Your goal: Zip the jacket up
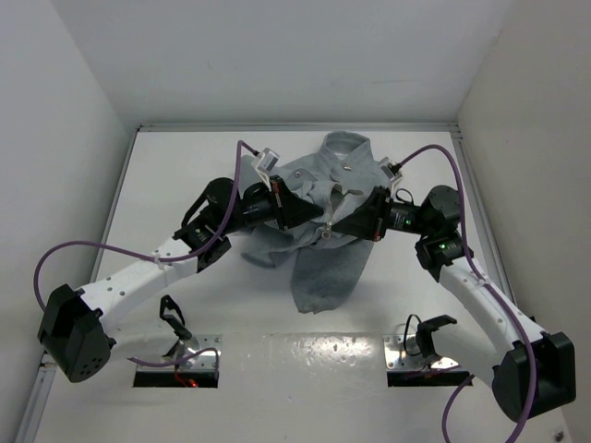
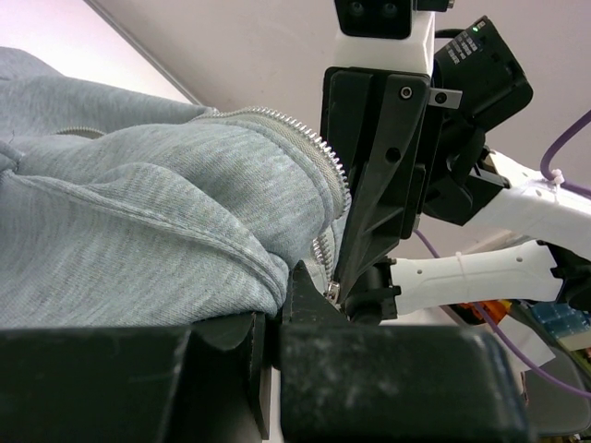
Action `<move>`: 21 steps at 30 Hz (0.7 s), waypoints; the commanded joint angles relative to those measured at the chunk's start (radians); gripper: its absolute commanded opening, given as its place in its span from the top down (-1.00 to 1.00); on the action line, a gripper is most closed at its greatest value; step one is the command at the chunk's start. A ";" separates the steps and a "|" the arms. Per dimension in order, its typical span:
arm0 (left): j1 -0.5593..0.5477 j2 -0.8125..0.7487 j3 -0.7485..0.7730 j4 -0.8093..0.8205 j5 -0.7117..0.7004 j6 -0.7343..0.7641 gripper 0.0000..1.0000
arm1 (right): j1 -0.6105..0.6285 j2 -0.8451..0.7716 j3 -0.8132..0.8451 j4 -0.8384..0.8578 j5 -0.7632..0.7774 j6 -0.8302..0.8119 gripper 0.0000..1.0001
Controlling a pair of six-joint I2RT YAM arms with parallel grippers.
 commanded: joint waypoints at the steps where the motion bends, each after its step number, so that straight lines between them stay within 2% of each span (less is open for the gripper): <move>1: 0.005 -0.036 0.024 0.053 0.015 0.025 1.00 | -0.005 -0.002 0.028 0.062 0.025 0.017 1.00; 21: -0.024 -0.054 0.033 0.050 0.023 0.131 1.00 | -0.007 0.012 0.023 0.005 0.102 0.109 1.00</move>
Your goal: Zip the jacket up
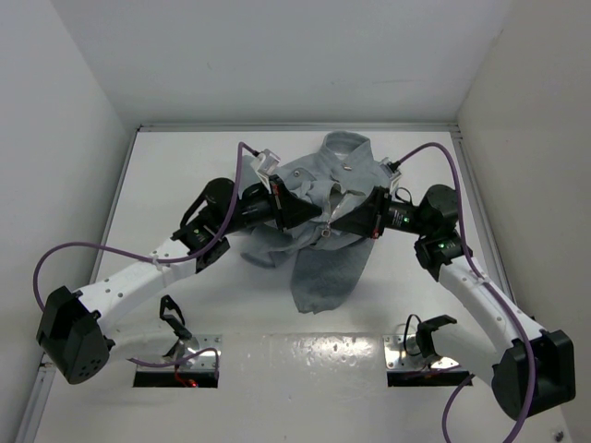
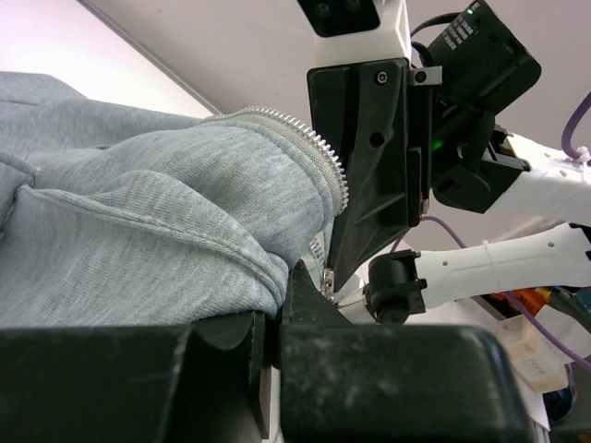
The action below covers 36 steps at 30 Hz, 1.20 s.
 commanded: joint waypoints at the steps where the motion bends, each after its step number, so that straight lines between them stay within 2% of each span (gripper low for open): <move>1: -0.023 -0.043 0.033 0.063 0.033 0.033 1.00 | -0.006 0.002 0.025 0.036 0.055 0.033 1.00; 11: -0.043 -0.043 0.033 0.029 0.021 0.055 1.00 | -0.015 0.006 0.069 0.007 0.101 0.033 1.00; 18: -0.063 -0.052 0.076 -0.112 -0.082 0.208 1.00 | -0.024 -0.021 0.059 -0.050 0.090 -0.002 1.00; 28: -0.108 -0.063 0.085 -0.126 -0.051 0.297 1.00 | -0.023 -0.026 0.057 -0.068 0.107 -0.028 1.00; 31: -0.126 -0.054 0.085 -0.126 -0.051 0.329 1.00 | -0.014 -0.017 0.077 -0.120 0.101 -0.054 1.00; 36: -0.164 -0.044 0.120 -0.154 -0.038 0.439 1.00 | 0.012 -0.023 0.072 -0.159 0.101 -0.099 1.00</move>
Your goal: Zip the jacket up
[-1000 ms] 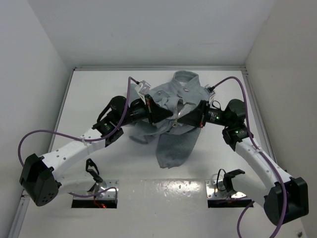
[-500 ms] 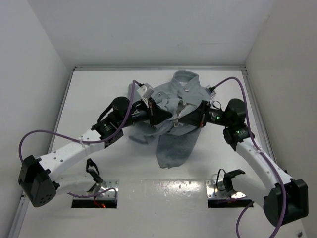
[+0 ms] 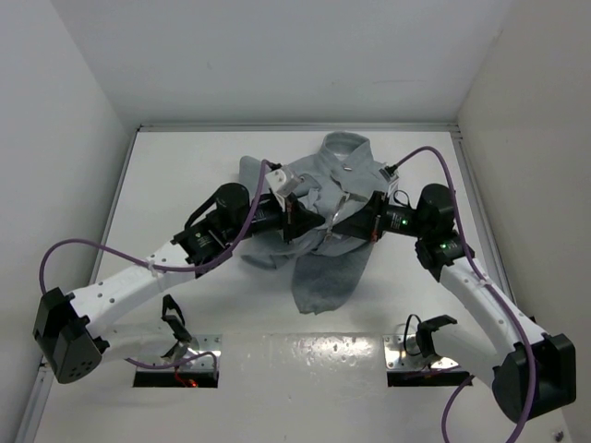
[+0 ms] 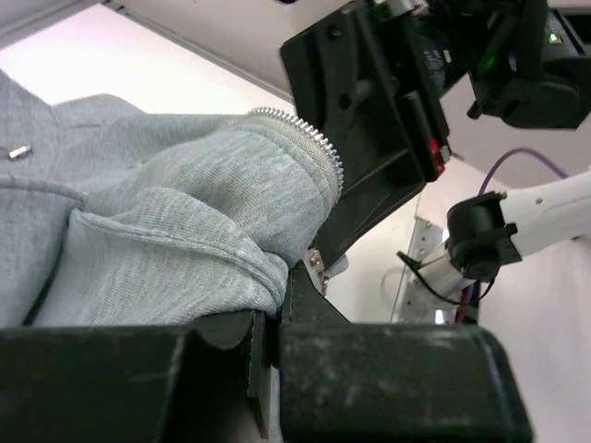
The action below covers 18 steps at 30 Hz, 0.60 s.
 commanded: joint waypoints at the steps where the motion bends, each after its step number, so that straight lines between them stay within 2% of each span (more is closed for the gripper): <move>1: -0.059 -0.020 0.073 0.002 0.074 0.115 1.00 | 0.010 -0.007 0.061 0.006 0.052 -0.034 1.00; 7: -0.093 -0.011 0.093 -0.059 0.046 0.167 1.00 | 0.012 -0.025 0.066 -0.006 0.054 -0.060 1.00; 13: -0.102 -0.020 0.071 -0.068 0.023 0.158 1.00 | 0.012 -0.047 0.038 0.103 0.062 0.000 1.00; 18: -0.102 -0.029 0.039 -0.090 -0.034 0.149 1.00 | 0.009 -0.073 0.043 0.120 0.062 -0.004 1.00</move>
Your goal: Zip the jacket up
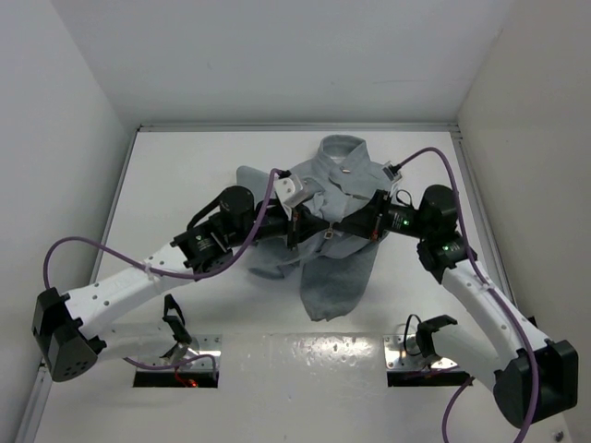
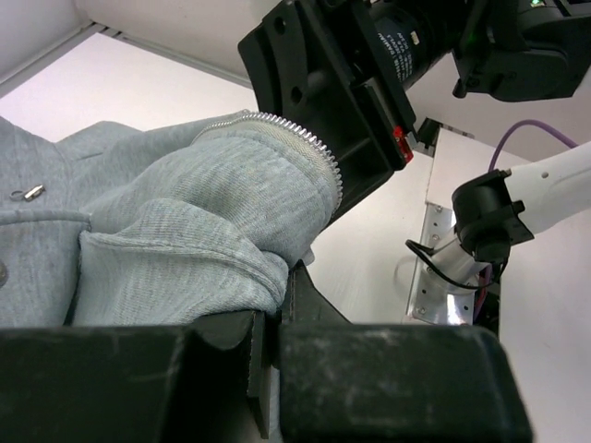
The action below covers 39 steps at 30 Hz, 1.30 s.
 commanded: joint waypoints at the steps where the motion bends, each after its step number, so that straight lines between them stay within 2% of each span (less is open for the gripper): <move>1: -0.026 -0.022 -0.021 -0.015 -0.006 0.008 1.00 | 0.004 -0.045 0.039 0.148 0.002 0.030 1.00; 4: -0.009 -0.022 -0.031 -0.015 -0.034 -0.026 1.00 | 0.007 -0.066 0.041 0.149 -0.007 0.011 1.00; 12: 0.000 -0.002 -0.041 -0.018 0.044 -0.047 1.00 | 0.019 -0.073 0.030 0.134 -0.024 -0.027 1.00; 19: 0.057 -0.036 -0.119 0.162 0.253 -0.188 1.00 | 0.025 -0.073 -0.001 0.149 -0.028 -0.069 1.00; 29: 0.088 -0.059 -0.151 0.279 0.325 -0.293 1.00 | 0.027 -0.105 -0.041 0.111 -0.025 -0.162 1.00; 39: 0.065 -0.059 -0.142 0.276 0.422 -0.254 1.00 | 0.027 -0.117 -0.056 0.074 -0.018 -0.194 1.00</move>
